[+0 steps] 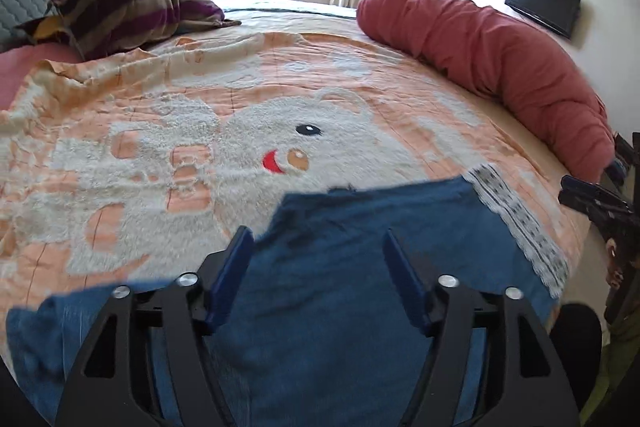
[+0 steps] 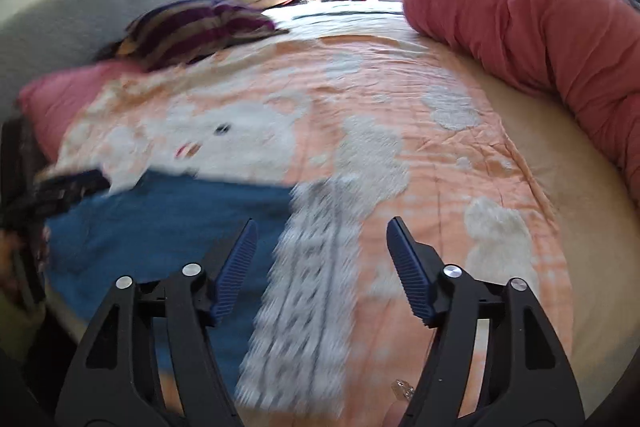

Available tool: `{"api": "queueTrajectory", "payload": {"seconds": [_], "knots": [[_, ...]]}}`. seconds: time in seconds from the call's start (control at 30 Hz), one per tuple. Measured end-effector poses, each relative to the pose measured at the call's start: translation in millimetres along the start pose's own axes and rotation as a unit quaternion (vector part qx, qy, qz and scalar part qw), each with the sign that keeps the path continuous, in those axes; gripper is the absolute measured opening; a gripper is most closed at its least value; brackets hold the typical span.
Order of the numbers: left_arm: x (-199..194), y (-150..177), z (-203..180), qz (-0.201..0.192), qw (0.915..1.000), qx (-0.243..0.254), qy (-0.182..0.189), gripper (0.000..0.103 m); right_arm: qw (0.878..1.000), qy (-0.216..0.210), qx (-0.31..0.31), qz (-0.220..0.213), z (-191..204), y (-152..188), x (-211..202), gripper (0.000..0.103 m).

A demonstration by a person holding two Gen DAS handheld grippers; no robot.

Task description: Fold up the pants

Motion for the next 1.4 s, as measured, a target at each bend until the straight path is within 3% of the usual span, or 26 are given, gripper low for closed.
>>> {"api": "queueTrajectory", "payload": {"seconds": [0.1,0.23,0.27,0.37,0.43,0.5,0.73,0.87,1.1,1.4], "knots": [[-3,28,-10,0.010,0.9998,0.014,0.004,0.079,0.999,-0.001,-0.047,0.017,31,25,-5,0.062],[0,65,-8,0.040,0.9984,0.028,-0.029,0.079,0.994,-0.007,-0.084,0.067,66,50,9,0.063],[1,69,-4,0.044,0.9980,0.024,-0.037,0.080,0.993,0.007,-0.086,0.086,67,56,17,0.064],[7,84,25,0.065,0.9912,0.018,-0.113,0.080,0.987,0.052,-0.061,0.139,50,72,36,0.064],[11,91,42,0.073,0.9896,0.005,-0.124,0.083,0.987,0.048,-0.037,0.152,36,80,40,0.062],[13,96,53,0.070,0.9930,-0.019,-0.093,0.086,0.988,0.033,-0.021,0.150,33,83,39,0.062],[5,95,52,0.064,0.9936,-0.021,-0.090,0.087,0.989,0.038,-0.011,0.145,36,82,42,0.065],[-5,95,39,0.059,0.9950,-0.022,-0.078,0.092,0.994,0.011,0.005,0.108,43,74,22,0.076],[-35,87,13,0.035,0.9970,-0.004,-0.069,0.098,0.998,-0.001,0.005,0.055,59,61,-16,0.082],[-66,80,-17,0.011,0.9975,0.019,-0.067,0.098,1.000,-0.005,-0.001,0.023,71,54,-42,0.088]]}}
Point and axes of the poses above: each gripper's, at about its wrist camera, not at the fingertips, and x roughly the way its jaws point, z to its left, y to its underside, the point moved 9 cm from there along x, roughly the way its jaws point, and after that the axes turned 14 degrees about z, right-handed, at the moved point
